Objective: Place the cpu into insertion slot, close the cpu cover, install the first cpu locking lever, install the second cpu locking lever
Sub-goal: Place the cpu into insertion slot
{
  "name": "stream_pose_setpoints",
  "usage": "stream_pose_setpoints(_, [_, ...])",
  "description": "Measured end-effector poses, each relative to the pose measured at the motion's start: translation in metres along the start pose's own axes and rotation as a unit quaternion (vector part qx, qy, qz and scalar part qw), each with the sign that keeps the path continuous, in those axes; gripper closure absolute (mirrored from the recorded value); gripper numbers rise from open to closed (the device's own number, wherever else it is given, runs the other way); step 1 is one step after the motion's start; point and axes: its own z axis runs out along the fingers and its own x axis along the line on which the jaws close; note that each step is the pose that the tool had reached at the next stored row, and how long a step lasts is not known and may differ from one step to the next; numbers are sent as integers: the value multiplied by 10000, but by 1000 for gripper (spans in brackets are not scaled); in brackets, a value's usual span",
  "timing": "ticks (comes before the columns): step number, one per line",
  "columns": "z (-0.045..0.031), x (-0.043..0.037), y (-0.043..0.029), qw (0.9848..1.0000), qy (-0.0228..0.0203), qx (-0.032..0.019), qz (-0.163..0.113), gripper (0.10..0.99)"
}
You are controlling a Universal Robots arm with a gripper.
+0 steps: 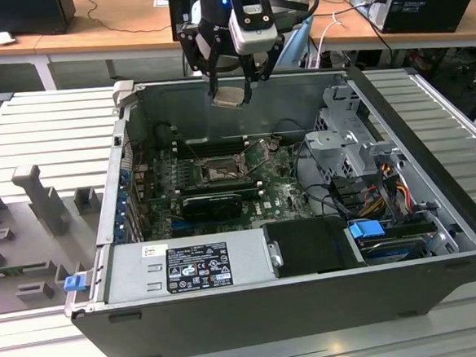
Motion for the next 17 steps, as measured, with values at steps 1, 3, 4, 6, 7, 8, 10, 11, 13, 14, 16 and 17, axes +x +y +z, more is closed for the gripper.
stream_pose_setpoints(1, [0, 0, 0, 10000, -1, -1, 14, 545])
stream_pose_setpoints(3, [0, 0, 0, 10000, -6, -1, 70, 545])
stream_pose_setpoints(4, [0, 0, 0, 10000, -8, -2, 96, 545])
stream_pose_setpoints(6, [0, 0, 0, 9999, -12, -3, 135, 545])
stream_pose_setpoints(7, [0, 0, 0, 9999, -13, -3, 150, 545])
stream_pose_setpoints(8, [0, 0, 0, 9999, -14, -3, 163, 545])
stream_pose_setpoints(10, [0, 0, 0, 9998, -17, -4, 196, 545])
stream_pose_setpoints(11, [0, 0, 0, 9998, -19, -4, 211, 545])
stream_pose_setpoints(13, [0, 0, 0, 9996, -24, -5, 273, 545])
stream_pose_setpoints(14, [0, 0, 0, 9996, -26, -6, 295, 545])
stream_pose_setpoints(16, [0, 0, 0, 9994, -30, -7, 343, 545])
stream_pose_setpoints(17, [0, 0, 0, 9993, -32, -7, 365, 545])
